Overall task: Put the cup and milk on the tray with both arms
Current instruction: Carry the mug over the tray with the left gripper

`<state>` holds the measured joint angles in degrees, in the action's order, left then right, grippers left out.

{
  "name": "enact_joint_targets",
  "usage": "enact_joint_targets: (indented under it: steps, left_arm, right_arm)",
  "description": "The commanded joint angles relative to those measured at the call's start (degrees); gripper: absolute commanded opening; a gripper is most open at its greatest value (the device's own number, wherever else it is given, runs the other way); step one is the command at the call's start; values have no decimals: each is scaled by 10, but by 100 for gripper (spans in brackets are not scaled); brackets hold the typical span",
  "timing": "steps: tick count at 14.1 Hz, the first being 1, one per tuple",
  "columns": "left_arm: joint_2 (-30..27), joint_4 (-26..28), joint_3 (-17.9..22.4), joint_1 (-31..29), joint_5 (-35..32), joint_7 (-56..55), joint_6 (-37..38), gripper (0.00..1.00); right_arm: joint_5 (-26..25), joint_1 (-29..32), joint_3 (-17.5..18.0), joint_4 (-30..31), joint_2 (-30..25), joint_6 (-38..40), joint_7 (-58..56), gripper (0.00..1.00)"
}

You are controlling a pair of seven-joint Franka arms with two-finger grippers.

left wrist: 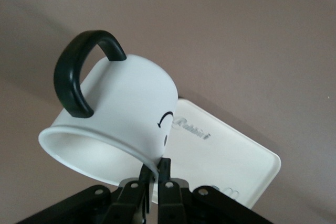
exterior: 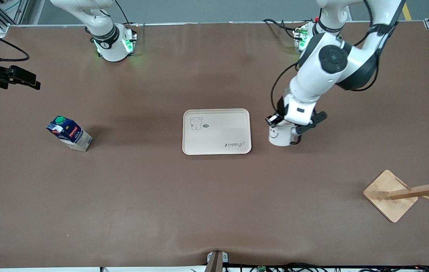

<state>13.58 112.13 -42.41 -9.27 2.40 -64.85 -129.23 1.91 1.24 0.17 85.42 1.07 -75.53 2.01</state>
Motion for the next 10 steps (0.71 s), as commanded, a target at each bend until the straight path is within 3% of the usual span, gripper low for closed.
enact_joint_targets:
  steps: [1, 5, 10]
  left_arm:
    - [97, -70, -5, 29, 9, -57, 13, 0]
    - [197, -134, -3, 76, 9, -157, 13, 0]
    - [279, -169, 0, 94, 35, -166, 13, 0]
  right_arm:
    - [2, 5, 4, 0, 2, -2, -5, 100]
    - [1, 18, 4, 6, 18, -12, -3, 100]
    - [-11, 24, 3, 21, 48, -55, -6, 100]
